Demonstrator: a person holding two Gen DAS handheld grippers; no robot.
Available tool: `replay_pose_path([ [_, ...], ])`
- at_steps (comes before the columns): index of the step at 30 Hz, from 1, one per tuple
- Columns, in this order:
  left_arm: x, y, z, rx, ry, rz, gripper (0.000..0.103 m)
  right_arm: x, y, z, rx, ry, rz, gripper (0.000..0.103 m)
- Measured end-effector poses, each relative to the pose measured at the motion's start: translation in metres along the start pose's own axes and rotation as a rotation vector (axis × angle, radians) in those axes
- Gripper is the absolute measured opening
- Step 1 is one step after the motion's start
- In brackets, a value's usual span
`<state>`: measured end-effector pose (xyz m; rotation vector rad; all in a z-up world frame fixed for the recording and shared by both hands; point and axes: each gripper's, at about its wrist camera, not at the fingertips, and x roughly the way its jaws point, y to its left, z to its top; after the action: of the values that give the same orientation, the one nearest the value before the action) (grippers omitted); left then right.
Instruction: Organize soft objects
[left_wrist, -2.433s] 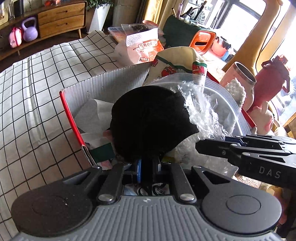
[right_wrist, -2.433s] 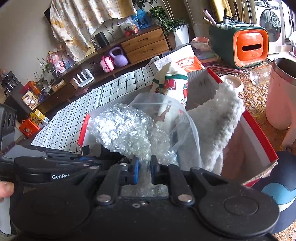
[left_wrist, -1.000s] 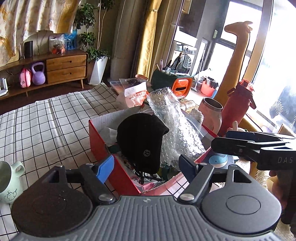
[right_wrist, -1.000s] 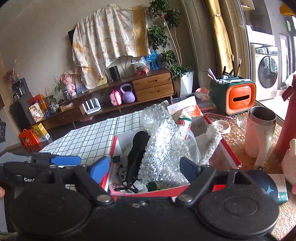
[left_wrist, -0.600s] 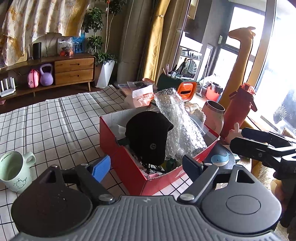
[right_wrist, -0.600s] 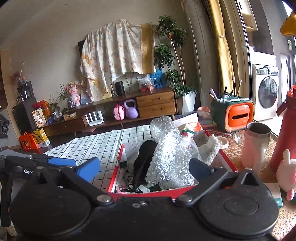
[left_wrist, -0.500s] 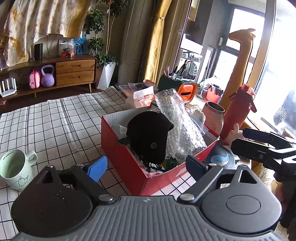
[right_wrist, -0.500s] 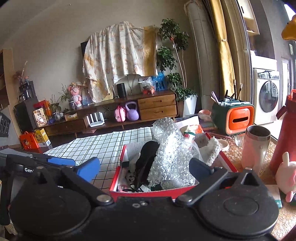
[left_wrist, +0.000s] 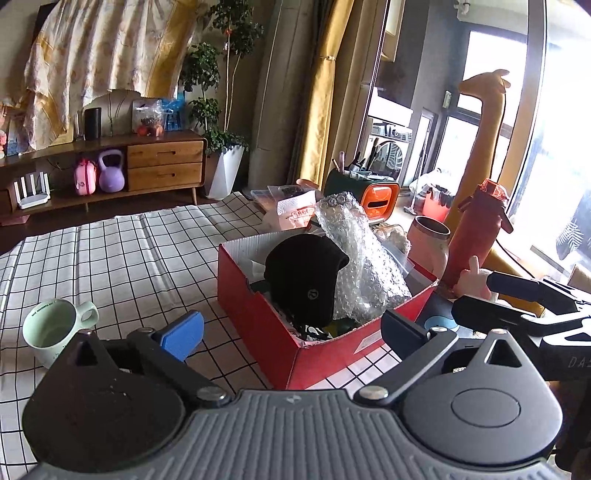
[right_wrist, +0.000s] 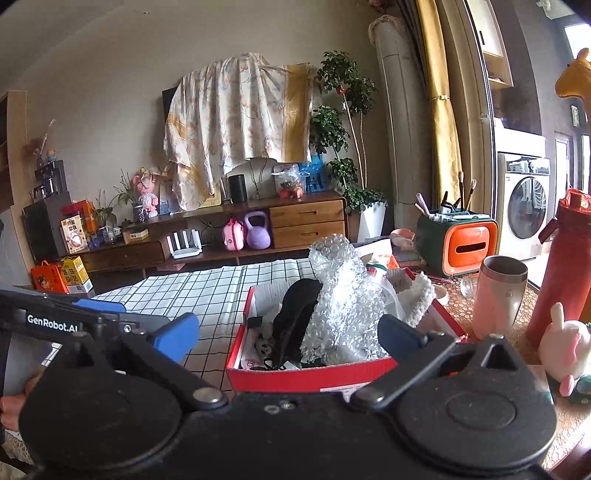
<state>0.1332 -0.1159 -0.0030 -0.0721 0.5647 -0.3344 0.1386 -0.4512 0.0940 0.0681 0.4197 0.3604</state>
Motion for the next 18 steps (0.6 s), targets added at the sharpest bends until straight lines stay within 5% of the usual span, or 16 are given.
replay_pose_path([
  [18,-0.023,-0.004,-0.014,-0.001,-0.040,0.011,0.103,-0.009,0.008,-0.016,0.034,0.003,-0.048,0.103],
])
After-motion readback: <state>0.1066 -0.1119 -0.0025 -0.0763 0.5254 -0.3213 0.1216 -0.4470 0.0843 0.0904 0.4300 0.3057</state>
